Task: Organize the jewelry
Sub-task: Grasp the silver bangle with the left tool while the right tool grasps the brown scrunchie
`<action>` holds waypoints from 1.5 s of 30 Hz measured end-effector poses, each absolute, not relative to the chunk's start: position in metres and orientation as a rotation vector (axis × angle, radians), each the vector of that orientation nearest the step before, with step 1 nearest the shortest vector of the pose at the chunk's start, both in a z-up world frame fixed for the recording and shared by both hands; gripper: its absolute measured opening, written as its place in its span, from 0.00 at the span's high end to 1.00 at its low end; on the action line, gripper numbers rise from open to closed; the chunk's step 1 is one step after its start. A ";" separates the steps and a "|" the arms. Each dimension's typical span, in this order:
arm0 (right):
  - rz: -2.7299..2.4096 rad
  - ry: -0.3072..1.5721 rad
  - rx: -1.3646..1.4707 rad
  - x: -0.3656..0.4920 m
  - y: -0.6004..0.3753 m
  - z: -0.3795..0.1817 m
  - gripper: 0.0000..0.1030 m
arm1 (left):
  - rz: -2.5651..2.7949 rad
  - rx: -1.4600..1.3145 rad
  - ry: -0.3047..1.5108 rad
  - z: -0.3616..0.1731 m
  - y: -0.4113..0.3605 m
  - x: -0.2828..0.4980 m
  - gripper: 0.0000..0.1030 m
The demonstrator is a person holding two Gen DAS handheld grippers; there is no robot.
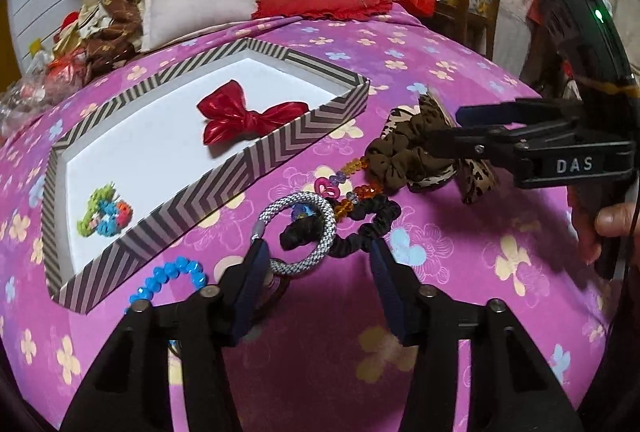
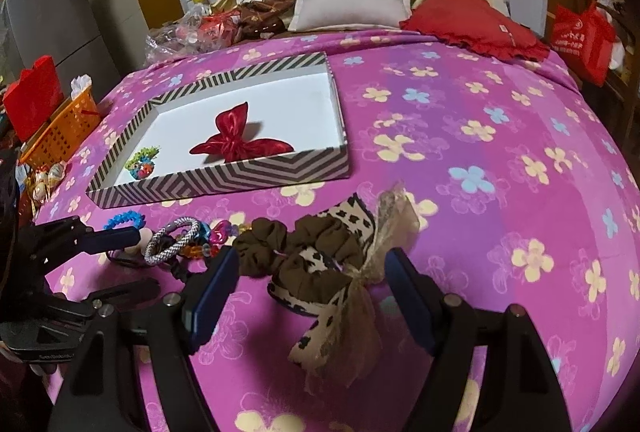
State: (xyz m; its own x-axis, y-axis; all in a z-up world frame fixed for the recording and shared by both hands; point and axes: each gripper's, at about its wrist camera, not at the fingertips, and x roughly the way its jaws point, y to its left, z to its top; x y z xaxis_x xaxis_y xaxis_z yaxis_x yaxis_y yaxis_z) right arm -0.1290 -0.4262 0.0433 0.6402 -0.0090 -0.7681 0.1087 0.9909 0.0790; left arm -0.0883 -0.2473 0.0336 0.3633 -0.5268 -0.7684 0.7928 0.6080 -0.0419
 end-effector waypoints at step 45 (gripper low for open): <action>0.073 0.760 0.268 -0.153 -0.426 0.088 0.94 | -0.938 0.002 0.912 0.079 -0.177 -0.086 0.98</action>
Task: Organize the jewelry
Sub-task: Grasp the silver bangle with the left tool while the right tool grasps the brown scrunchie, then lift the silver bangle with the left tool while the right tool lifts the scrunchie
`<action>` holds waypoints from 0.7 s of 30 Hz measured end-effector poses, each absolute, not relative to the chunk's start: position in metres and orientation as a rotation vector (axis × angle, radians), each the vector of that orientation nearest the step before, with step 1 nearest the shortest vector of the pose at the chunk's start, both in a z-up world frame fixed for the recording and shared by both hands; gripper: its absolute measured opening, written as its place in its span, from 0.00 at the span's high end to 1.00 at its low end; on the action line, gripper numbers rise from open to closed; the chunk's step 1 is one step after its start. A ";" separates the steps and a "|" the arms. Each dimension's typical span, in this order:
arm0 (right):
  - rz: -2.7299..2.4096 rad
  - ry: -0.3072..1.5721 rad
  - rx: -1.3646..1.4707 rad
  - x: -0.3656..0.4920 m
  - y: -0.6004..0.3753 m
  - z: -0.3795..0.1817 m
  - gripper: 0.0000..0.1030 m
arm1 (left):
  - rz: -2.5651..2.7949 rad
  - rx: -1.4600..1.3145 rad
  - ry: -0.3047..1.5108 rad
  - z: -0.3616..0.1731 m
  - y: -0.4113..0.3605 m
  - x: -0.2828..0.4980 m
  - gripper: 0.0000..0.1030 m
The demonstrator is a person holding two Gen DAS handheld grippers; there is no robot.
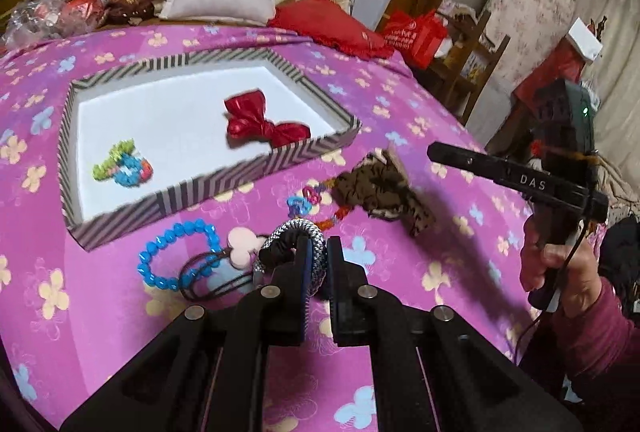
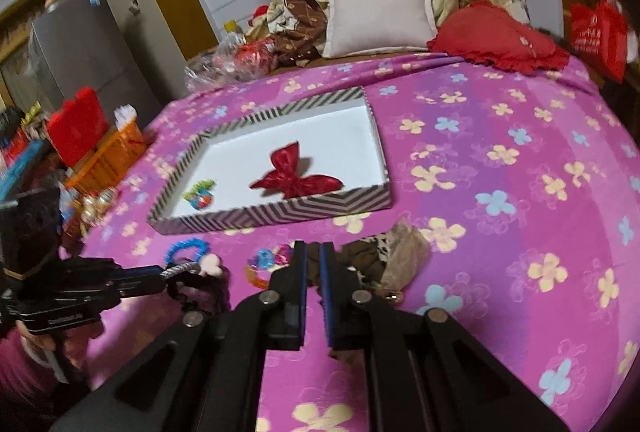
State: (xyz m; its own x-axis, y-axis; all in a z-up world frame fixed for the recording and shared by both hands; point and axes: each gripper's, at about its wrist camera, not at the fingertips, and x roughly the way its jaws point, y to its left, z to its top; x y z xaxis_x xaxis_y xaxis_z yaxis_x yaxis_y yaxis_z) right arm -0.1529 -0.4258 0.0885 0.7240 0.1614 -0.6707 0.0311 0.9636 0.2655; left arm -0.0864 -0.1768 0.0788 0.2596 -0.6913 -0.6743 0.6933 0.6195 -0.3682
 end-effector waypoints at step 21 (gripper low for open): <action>-0.065 0.974 0.165 -0.143 -0.425 0.033 0.41 | -0.903 -0.018 0.993 0.063 -0.170 -0.088 0.97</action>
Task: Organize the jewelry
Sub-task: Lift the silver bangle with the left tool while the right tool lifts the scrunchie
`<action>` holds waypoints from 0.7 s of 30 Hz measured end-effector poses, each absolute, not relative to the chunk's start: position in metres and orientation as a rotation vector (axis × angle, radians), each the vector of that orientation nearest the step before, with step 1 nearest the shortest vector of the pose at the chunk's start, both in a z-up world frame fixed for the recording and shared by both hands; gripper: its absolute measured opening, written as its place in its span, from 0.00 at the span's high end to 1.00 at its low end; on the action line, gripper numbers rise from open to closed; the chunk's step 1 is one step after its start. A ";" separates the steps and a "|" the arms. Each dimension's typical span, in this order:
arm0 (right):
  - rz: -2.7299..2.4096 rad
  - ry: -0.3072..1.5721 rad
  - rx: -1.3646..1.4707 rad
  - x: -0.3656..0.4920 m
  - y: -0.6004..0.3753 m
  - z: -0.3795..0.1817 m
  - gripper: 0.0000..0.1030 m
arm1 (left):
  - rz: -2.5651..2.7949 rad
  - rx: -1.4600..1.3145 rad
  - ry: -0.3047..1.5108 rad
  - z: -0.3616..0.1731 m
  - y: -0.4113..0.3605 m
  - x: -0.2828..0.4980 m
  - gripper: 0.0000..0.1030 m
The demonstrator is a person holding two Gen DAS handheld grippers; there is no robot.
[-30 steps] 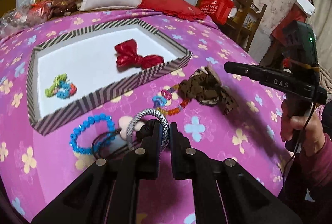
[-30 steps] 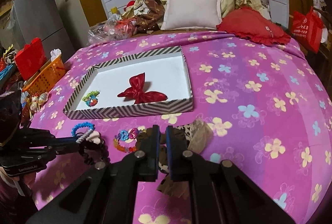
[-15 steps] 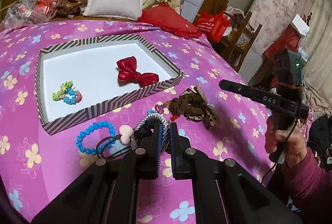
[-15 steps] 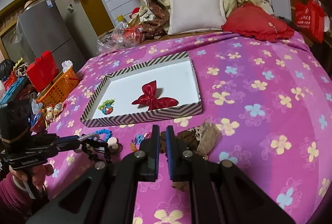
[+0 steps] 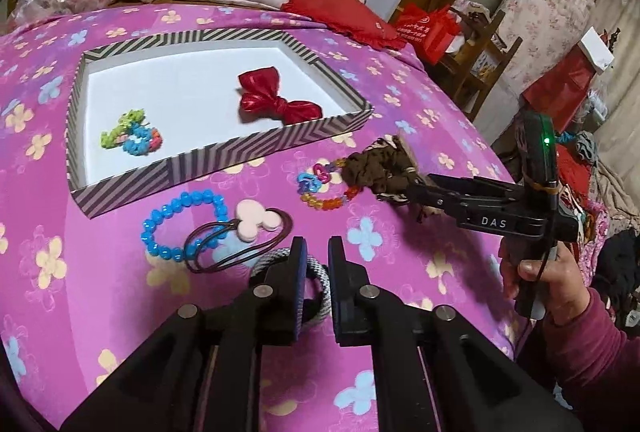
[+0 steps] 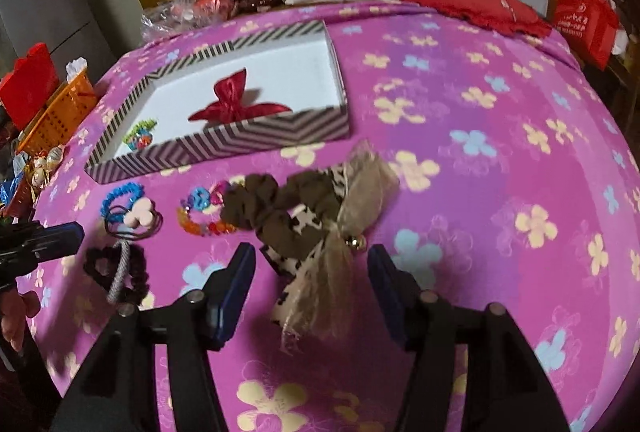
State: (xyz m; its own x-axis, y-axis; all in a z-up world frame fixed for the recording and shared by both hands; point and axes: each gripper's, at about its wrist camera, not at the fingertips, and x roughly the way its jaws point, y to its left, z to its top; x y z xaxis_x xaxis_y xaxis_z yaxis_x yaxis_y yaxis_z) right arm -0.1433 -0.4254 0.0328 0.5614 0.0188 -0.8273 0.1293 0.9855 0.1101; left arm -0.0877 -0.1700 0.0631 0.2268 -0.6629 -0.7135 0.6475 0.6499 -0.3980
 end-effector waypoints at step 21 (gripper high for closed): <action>-0.057 0.972 0.172 -0.144 -0.425 0.027 0.41 | -0.811 0.250 0.998 0.044 -0.214 -0.122 0.77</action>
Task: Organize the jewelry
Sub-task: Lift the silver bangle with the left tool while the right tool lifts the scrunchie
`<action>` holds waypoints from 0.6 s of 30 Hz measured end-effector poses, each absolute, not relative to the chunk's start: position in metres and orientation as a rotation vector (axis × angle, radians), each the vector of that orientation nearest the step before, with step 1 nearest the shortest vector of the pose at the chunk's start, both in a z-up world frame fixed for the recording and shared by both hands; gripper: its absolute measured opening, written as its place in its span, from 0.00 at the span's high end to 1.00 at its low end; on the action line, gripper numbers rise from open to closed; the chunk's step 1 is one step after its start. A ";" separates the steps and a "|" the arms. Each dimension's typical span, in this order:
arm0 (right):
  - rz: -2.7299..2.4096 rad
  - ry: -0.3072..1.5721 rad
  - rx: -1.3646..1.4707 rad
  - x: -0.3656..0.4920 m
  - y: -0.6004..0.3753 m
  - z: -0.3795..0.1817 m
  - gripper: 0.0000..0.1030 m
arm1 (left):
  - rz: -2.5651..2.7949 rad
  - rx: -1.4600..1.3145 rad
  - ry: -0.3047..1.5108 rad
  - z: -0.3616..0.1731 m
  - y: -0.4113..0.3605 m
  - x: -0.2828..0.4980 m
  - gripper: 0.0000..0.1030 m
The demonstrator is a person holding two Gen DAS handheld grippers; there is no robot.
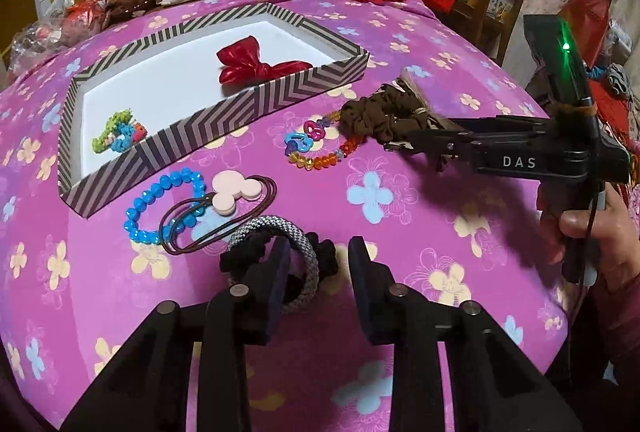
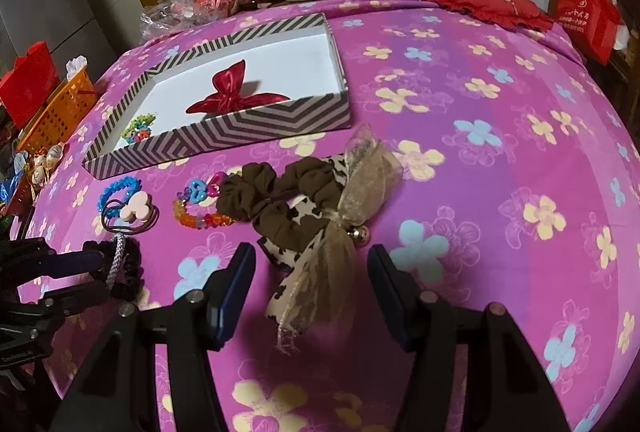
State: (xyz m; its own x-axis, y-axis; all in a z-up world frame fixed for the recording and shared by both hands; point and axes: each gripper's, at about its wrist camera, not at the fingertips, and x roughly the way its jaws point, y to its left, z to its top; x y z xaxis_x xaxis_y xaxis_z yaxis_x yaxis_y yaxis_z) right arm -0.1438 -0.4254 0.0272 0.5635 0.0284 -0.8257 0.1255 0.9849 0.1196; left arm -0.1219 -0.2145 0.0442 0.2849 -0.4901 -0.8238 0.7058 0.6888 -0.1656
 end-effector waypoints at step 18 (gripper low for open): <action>-0.027 0.889 0.167 -0.150 -0.421 0.042 0.89 | -0.838 0.016 1.028 0.054 -0.187 -0.106 0.99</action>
State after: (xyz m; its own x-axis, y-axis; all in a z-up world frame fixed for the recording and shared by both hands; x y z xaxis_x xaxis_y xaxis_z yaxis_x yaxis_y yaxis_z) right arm -0.1495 -0.4214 0.0417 0.6304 0.0461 -0.7749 0.0924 0.9867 0.1339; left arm -0.1059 -0.1873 0.0540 0.2417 -0.6059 -0.7579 0.6201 0.6972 -0.3597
